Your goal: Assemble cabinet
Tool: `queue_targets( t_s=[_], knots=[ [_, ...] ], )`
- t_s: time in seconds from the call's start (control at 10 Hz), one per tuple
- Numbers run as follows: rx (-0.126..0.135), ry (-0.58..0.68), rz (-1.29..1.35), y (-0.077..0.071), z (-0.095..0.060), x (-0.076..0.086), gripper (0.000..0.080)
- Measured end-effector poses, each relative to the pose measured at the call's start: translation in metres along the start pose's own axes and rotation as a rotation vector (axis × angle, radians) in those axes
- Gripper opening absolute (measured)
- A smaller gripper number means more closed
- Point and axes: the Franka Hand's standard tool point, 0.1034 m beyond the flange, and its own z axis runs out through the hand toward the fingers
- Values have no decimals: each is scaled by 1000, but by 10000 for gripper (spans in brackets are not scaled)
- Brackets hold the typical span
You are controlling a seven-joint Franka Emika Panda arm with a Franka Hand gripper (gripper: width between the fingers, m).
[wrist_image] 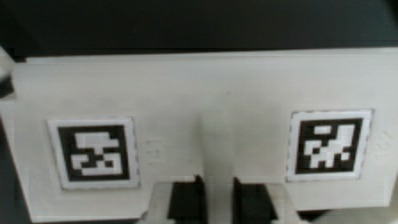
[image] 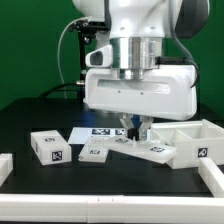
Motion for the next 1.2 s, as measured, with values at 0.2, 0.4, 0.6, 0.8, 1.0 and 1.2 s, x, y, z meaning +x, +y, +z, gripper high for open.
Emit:
queue_targets(
  t_s=[0.2, 0.4, 0.6, 0.8, 1.0, 1.2],
  knots=[
    [15, -15, 115, -2, 1, -3, 61],
    [10, -54, 425, 33, -8, -20, 61],
    [-8, -58, 599, 37, -5, -48, 61],
    [-2, -66, 612, 36, -5, -46, 61],
    [-2, -73, 603, 40, -5, -49, 61],
    [-32, -99, 687, 79, -2, -68, 61]
  ],
)
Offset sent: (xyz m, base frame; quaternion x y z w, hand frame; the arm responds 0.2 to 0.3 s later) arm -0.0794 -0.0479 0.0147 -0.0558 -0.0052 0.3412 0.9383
